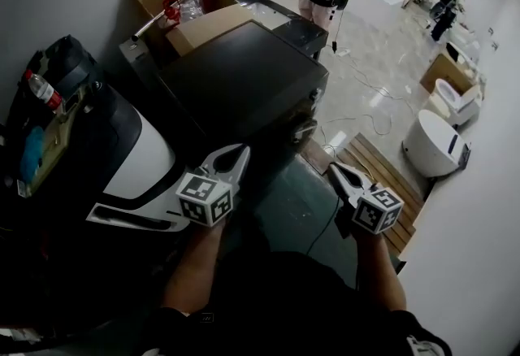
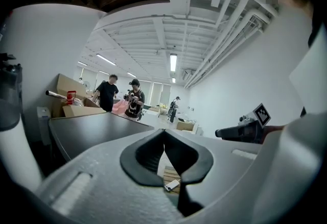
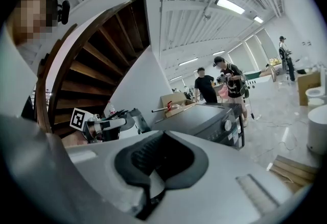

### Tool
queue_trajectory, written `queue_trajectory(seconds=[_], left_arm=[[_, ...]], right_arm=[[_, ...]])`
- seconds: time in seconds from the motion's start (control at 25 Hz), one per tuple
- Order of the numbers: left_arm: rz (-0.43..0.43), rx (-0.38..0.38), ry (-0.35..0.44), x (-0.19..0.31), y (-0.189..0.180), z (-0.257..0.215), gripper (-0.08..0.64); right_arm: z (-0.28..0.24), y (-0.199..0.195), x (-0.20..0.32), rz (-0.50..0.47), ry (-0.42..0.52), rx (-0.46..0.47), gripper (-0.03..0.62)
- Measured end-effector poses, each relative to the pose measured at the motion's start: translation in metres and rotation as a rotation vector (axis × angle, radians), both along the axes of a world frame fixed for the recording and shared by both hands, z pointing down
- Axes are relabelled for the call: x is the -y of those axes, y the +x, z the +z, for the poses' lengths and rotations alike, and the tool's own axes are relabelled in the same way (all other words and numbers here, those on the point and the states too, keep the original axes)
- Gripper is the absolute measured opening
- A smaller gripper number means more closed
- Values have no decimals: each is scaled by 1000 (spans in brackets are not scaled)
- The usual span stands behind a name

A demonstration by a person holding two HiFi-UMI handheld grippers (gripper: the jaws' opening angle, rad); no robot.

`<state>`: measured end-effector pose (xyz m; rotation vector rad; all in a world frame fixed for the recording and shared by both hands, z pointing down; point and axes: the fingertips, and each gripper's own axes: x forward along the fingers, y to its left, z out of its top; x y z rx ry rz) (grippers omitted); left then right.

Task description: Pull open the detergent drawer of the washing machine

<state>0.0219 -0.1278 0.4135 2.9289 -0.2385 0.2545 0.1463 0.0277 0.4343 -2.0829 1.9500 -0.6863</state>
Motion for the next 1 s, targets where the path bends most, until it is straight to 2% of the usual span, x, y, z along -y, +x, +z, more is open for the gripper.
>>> queue_trajectory(seconds=[0.24,0.44,0.72,1.0], left_arm=[[-5,-5,14,87,33,-6,11],[-11,-14,4,141,44,-4,11],[-34,-17,-17,185,41,7,11],[-133,6,-50,207,29,20,11]], right_arm=[[1,29,90,-64,-21,-76,0],[7,37,153,-98,-52,-82,0],[11,31,222,-174,-63,-91,0],[24,29,269,-309,-84,-85,0]])
